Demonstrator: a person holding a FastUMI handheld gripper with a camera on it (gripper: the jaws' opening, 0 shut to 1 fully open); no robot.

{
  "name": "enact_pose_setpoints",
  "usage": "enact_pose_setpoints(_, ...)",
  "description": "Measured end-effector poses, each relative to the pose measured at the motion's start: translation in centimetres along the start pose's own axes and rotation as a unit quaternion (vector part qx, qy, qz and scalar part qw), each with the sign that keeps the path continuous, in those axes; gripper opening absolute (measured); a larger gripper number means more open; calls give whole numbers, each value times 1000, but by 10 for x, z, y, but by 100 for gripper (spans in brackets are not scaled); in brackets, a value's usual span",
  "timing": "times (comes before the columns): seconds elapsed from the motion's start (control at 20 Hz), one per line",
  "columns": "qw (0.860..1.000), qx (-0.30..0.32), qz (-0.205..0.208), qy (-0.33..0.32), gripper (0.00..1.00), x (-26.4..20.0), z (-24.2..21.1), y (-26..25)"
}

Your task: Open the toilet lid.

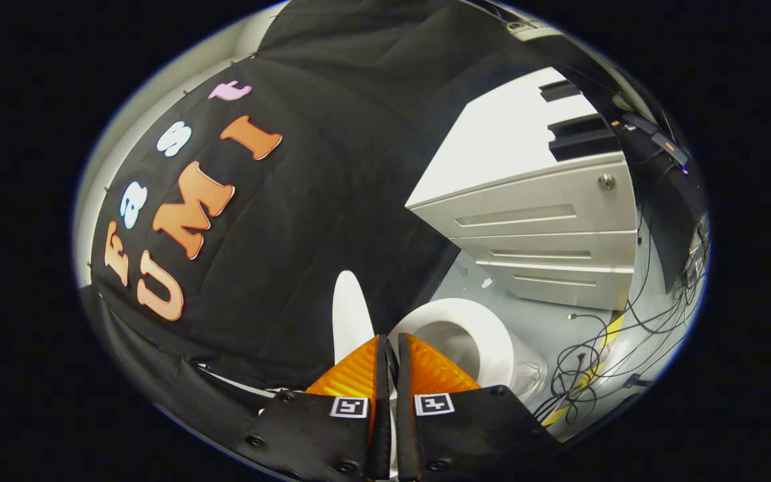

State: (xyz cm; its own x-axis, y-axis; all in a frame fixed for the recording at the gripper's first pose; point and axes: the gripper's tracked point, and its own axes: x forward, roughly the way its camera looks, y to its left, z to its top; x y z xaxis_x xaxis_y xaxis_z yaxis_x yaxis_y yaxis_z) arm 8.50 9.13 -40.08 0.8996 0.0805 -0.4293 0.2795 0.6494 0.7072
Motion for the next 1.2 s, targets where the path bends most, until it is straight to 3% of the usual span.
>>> enact_pose_setpoints(0.7, 994, -103, 40, -14, 12, -43, -18, 109)
enact_pose_setpoints(1.2, 981, -180, 66, -12, 12, -70, -45, 181)
